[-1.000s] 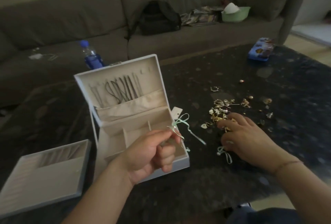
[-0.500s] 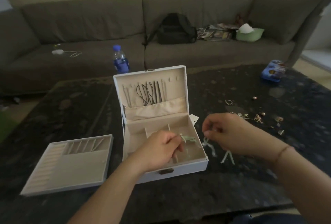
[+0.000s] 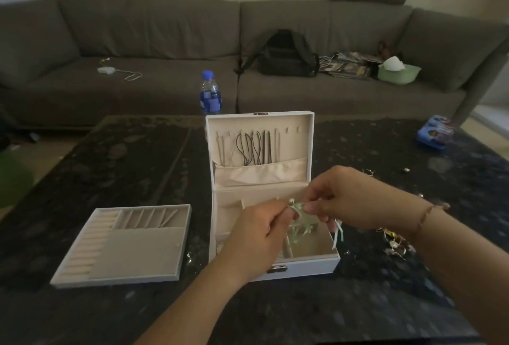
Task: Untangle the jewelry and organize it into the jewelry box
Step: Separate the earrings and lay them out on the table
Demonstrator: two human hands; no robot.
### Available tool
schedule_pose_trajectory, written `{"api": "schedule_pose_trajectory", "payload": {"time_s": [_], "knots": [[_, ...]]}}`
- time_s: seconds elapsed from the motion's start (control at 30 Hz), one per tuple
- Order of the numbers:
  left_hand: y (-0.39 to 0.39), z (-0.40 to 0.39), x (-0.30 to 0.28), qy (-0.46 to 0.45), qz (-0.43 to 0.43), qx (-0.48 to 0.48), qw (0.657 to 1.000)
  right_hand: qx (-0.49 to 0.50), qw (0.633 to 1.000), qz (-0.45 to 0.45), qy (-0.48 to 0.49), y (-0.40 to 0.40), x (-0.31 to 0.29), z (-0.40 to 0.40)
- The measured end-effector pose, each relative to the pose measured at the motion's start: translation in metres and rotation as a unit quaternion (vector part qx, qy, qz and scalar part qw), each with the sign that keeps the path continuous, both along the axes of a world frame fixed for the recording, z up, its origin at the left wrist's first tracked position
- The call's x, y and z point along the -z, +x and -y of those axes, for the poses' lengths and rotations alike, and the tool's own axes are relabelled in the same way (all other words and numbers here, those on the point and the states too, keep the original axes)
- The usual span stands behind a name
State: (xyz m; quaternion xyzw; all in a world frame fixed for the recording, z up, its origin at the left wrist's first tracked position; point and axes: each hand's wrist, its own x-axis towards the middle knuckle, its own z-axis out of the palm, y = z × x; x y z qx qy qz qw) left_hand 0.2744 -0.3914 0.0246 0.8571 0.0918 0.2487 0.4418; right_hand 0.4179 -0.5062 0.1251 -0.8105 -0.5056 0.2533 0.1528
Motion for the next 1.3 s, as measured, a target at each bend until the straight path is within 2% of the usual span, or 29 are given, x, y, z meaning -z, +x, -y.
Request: {"api": "schedule_pose_trajectory", "payload": {"time_s": [0.13, 0.17, 0.27, 0.37, 0.43, 0.53, 0.67, 0.73, 0.83, 1.03, 1.17, 1.3], "knots": [[-0.017, -0.025, -0.004, -0.011, -0.149, 0.016, 0.989, -0.014, 0.999, 0.039, -0.009, -0.001, 0.000, -0.010], [-0.019, -0.032, -0.007, -0.056, -0.151, 0.020, 0.987, -0.025, 0.998, 0.059, -0.013, -0.002, 0.000, -0.015], [-0.014, -0.039, -0.018, -0.226, -0.074, 0.078, 0.968, -0.068, 0.993, 0.091, -0.034, -0.009, -0.001, -0.032], [-0.001, -0.032, -0.017, -0.254, -0.049, 0.125, 0.958, -0.099, 0.987, 0.126, -0.014, -0.014, -0.004, -0.051], [0.005, -0.032, -0.015, -0.323, -0.016, 0.097, 0.941, -0.095, 0.986, 0.135, 0.019, -0.012, -0.007, -0.062], [0.010, -0.041, -0.006, -0.454, -0.023, 0.052, 0.889, -0.074, 0.990, 0.108, 0.059, -0.003, -0.005, -0.072], [0.011, -0.054, 0.001, -0.534, -0.049, 0.020, 0.844, -0.054, 0.991, 0.096, 0.080, 0.011, 0.008, -0.078], [0.009, -0.058, 0.004, -0.504, -0.076, 0.015, 0.860, -0.048, 0.991, 0.105, 0.070, 0.018, 0.015, -0.076], [0.012, -0.053, 0.011, -0.415, -0.128, 0.018, 0.900, -0.046, 0.993, 0.094, 0.060, 0.028, 0.023, -0.061], [0.032, -0.029, 0.040, -0.232, -0.193, 0.073, 0.951, -0.038, 0.993, 0.071, 0.089, 0.041, 0.034, -0.005], [0.035, -0.033, 0.051, -0.222, -0.191, 0.049, 0.955, -0.008, 0.991, 0.060, 0.116, 0.051, 0.040, 0.027], [0.037, -0.035, 0.054, -0.202, -0.179, 0.038, 0.962, 0.001, 0.991, 0.006, 0.131, 0.055, 0.049, 0.034]]}}
